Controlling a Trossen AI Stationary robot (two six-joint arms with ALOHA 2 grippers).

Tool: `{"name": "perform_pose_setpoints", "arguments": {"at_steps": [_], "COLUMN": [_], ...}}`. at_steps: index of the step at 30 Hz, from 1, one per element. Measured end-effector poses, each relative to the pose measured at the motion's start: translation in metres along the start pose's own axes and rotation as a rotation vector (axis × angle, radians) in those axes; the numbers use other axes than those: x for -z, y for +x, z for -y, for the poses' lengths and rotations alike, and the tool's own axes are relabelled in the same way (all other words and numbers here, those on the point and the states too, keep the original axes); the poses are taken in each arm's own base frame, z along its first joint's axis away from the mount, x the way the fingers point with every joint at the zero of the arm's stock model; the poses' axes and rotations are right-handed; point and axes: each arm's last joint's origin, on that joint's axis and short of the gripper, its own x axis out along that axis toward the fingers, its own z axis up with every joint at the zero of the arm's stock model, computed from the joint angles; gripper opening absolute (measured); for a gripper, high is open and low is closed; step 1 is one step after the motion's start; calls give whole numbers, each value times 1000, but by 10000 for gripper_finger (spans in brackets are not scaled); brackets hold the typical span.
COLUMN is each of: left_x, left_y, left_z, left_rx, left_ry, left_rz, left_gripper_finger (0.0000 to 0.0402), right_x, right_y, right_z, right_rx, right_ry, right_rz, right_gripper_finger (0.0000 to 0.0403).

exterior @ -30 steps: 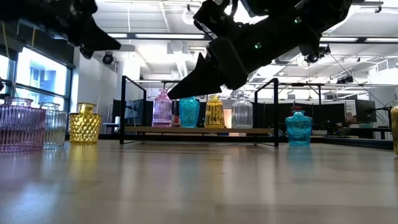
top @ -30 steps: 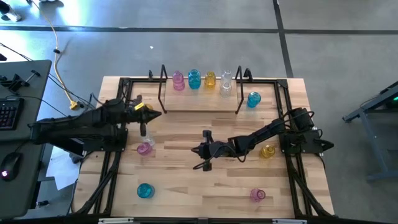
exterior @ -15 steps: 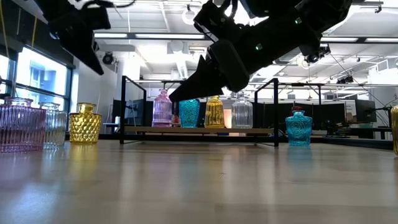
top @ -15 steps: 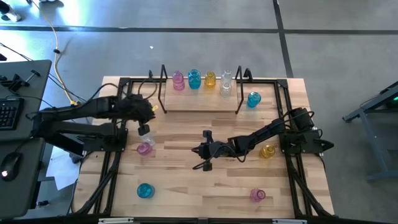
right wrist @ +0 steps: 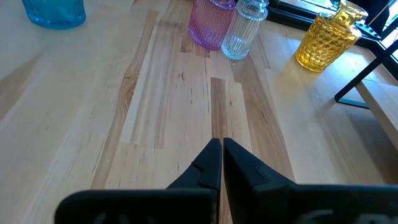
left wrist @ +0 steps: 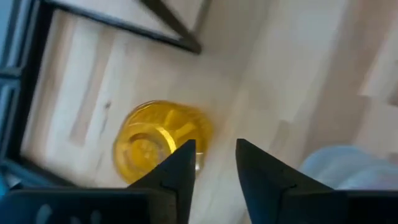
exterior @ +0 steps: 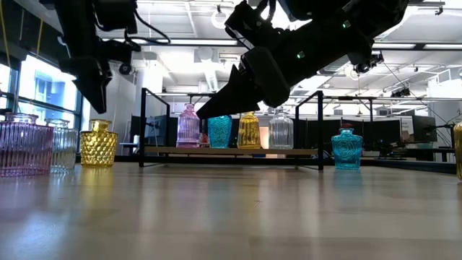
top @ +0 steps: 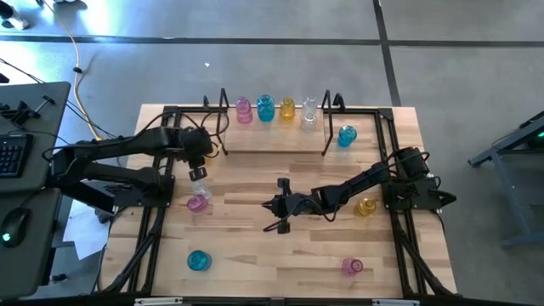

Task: Sort vases onto shelf
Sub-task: Put the left yellow vase on the shelf aligned with the yellow vase

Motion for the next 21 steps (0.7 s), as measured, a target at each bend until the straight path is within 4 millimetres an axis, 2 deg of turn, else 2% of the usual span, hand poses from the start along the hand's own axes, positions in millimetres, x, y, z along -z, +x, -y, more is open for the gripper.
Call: {"name": "perform_pose_setpoints", "arguments": {"at_steps": [4, 8, 21], "left_x": [-2, -3, -3], "left_y": [7, 11, 25], "left_z": [-5, -9, -18], "left_rx": [-60, -69, -31], "left_ry": [-9, -6, -23], "left_rz": [-43, -72, -165], "left_gripper_finger": [133, 140, 111], "right_x": [0, 0, 0], "right_y": [0, 0, 0], "right_z": [0, 0, 0], "right_rx": [0, 0, 0], "right_ry": [0, 0, 0], "right_rz": [0, 0, -1], "right_gripper_finger": [0, 0, 0]}}
